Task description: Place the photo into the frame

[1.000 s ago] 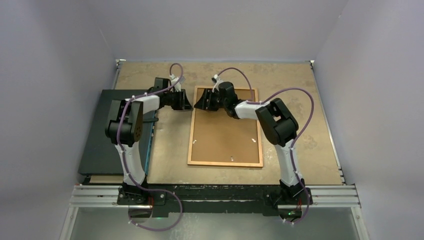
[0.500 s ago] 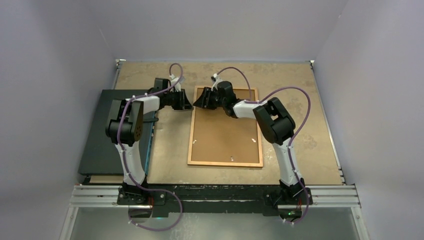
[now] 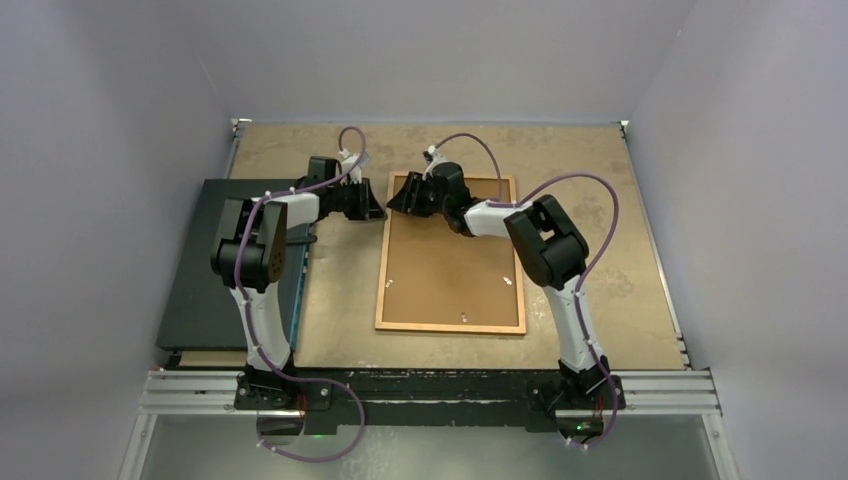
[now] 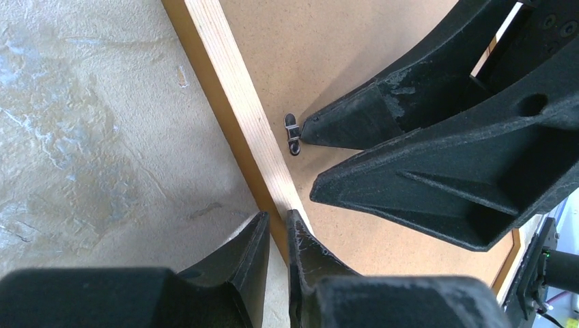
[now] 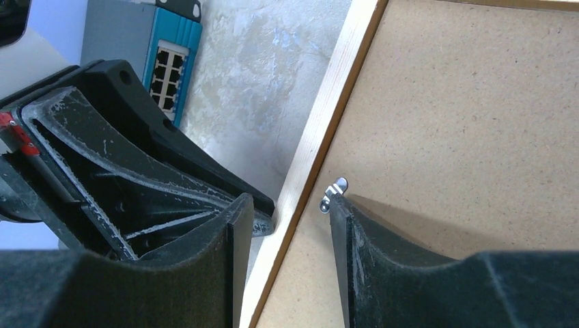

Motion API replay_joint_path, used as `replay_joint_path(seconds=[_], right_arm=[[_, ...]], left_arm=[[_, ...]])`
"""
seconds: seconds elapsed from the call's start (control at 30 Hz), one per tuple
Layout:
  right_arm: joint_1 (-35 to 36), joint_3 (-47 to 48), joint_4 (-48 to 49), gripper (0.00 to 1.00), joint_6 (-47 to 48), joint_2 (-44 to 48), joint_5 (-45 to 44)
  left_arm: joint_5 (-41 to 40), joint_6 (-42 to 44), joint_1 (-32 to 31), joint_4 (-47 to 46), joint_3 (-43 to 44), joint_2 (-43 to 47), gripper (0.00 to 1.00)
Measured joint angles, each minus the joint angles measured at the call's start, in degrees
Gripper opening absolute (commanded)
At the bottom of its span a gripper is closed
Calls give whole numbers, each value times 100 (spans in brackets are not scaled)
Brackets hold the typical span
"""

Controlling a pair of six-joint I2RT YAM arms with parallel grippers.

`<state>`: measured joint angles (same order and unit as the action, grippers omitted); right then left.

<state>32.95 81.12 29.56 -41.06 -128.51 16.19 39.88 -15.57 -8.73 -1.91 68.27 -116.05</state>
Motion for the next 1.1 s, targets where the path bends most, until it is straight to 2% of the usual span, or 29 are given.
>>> replay_joint_path(seconds=[0.7, 1.1], right_arm=[[101, 138, 302, 47, -227, -205, -55], [-39, 743, 55, 44, 74, -588, 933]], left_arm=[[22, 0, -2, -24, -7, 0, 10], [-2, 2, 61, -33, -7, 2, 10]])
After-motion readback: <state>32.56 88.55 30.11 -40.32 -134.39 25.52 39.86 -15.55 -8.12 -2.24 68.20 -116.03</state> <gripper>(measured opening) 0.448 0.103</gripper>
